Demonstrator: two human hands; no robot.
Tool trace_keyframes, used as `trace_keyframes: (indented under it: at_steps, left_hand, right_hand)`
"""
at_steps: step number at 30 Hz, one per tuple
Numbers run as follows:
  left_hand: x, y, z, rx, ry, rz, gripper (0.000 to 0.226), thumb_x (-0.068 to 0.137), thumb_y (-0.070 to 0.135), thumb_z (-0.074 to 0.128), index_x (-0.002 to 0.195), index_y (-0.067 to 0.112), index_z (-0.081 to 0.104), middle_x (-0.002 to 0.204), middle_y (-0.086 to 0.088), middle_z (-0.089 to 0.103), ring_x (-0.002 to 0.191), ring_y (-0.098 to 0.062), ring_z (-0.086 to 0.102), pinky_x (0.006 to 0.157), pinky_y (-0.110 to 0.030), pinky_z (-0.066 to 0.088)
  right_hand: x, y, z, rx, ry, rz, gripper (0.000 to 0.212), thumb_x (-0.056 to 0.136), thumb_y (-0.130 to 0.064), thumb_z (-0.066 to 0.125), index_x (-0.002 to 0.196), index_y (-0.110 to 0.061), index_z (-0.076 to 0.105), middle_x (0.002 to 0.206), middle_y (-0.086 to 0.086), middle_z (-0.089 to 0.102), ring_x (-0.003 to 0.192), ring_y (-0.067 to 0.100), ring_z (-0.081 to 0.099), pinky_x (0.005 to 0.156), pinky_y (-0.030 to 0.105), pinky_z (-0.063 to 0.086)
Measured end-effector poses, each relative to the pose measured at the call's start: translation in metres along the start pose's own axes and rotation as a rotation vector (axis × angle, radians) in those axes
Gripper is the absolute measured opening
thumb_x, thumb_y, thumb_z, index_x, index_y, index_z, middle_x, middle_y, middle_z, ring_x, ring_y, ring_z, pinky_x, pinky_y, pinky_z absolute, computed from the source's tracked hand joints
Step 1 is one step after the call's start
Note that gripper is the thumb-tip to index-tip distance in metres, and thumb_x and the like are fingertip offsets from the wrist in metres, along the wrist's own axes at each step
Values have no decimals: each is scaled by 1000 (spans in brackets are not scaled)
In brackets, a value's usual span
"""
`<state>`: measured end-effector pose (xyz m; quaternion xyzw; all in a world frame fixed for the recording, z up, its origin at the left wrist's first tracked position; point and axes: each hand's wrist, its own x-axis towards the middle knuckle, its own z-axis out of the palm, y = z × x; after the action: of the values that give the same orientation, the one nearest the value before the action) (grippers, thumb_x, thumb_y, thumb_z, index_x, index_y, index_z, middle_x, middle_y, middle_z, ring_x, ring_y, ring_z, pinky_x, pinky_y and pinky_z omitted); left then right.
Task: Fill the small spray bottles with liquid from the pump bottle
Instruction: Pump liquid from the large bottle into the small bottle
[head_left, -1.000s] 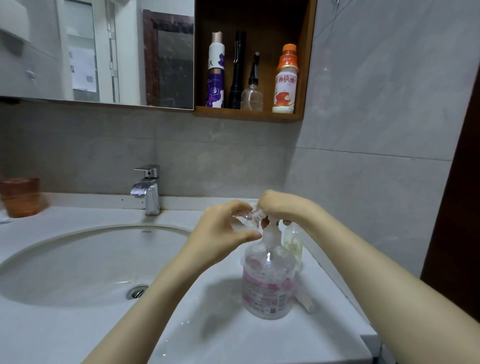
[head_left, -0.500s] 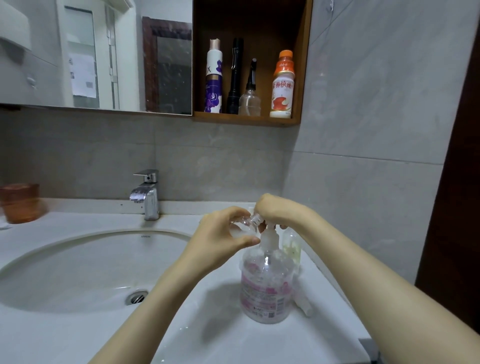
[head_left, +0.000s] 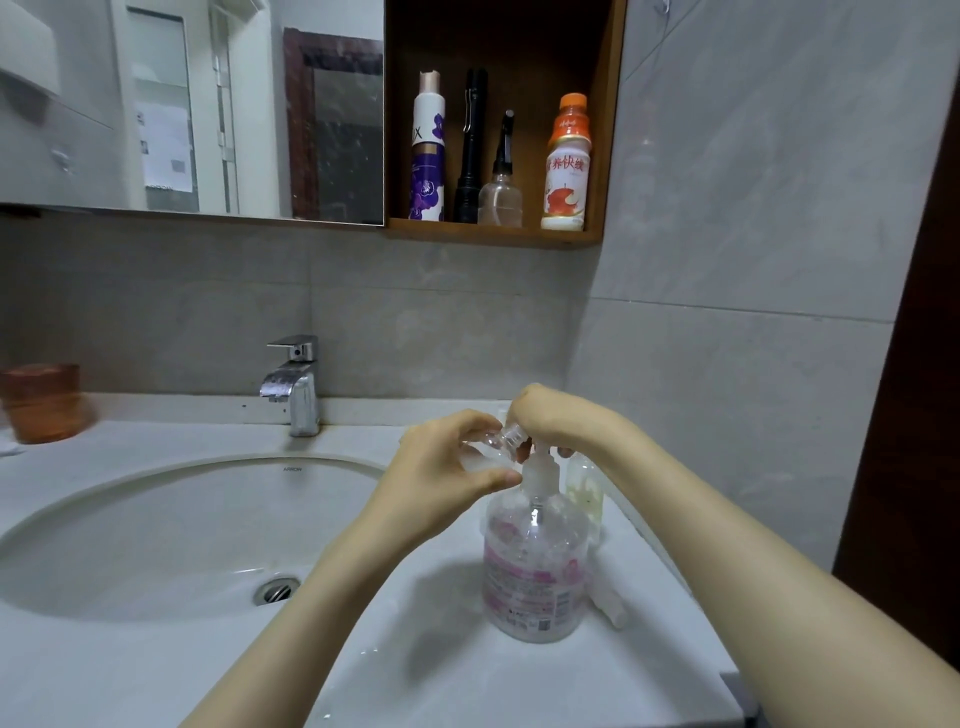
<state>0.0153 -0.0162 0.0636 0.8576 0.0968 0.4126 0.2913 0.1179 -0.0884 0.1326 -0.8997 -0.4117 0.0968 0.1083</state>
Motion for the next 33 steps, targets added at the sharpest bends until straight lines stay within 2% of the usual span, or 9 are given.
trace_keyframes:
  at_steps: [4, 8, 11, 13, 16, 21, 27, 31, 33]
  left_hand:
    - [1, 1, -1, 11, -3, -1, 42, 66, 18, 84, 105, 16, 68, 86, 25, 59, 99, -4, 62, 93, -22, 45]
    - [-2, -3, 2, -13, 16, -2, 40, 66, 19, 85, 102, 18, 68, 88, 20, 64, 98, -7, 63, 98, -36, 44]
    - [-4, -5, 4, -36, 25, -14, 40, 66, 16, 84, 103, 16, 68, 89, 16, 65, 98, -7, 63, 91, -21, 45]
    - [-4, -4, 5, -38, 25, -12, 40, 67, 15, 83, 104, 15, 68, 87, 19, 62, 95, -4, 61, 86, -12, 43]
    - [-2, 1, 1, -17, 15, -15, 42, 67, 18, 83, 106, 15, 68, 87, 19, 61, 95, -3, 60, 90, -19, 44]
    - [-1, 2, 1, -21, 26, -6, 43, 67, 18, 84, 107, 14, 68, 88, 18, 61, 94, -1, 60, 93, -22, 43]
    - [-5, -5, 7, -56, 47, -5, 42, 67, 12, 83, 106, 10, 68, 89, 12, 64, 93, -4, 61, 80, -4, 40]
    - [-4, 0, 5, -67, 22, -39, 42, 68, 15, 82, 107, 14, 66, 91, 13, 62, 96, -4, 59, 90, -20, 44]
    - [-3, 0, 3, -72, 7, -54, 39, 68, 16, 83, 101, 20, 63, 89, 17, 61, 93, -4, 60, 88, -22, 45]
  right_hand:
    - [1, -1, -2, 14, 1, 23, 31, 90, -20, 56, 61, -11, 49, 62, 2, 48, 49, 15, 40, 49, 23, 35]
    - [5, -1, 3, 56, 5, 42, 31, 89, -22, 58, 61, -10, 48, 66, 5, 49, 61, 25, 47, 52, 25, 37]
    - [3, -3, 6, 6, -15, 55, 30, 91, -23, 56, 66, -8, 48, 76, 10, 52, 73, 30, 49, 53, 26, 36]
    - [-1, -2, 3, -31, -4, 31, 29, 92, -23, 55, 68, -7, 47, 71, 8, 50, 58, 24, 47, 49, 24, 34]
    - [-5, -2, -3, -15, 1, -12, 32, 92, -21, 55, 63, -10, 48, 63, 3, 46, 50, 15, 39, 47, 22, 32]
    - [-3, -3, -3, 7, -9, 4, 24, 90, -18, 54, 69, -7, 52, 65, 4, 48, 53, 16, 40, 51, 23, 35]
    - [-3, -6, 2, -178, -31, 23, 31, 95, -20, 48, 66, -8, 46, 68, 6, 42, 53, 16, 37, 46, 19, 29]
    - [3, 2, 5, 160, 5, 18, 18, 90, -11, 53, 72, -8, 55, 73, 7, 54, 73, 26, 48, 53, 25, 36]
    - [4, 7, 6, 439, 95, 5, 20, 88, -2, 46, 71, -10, 53, 67, 9, 54, 66, 25, 51, 54, 24, 36]
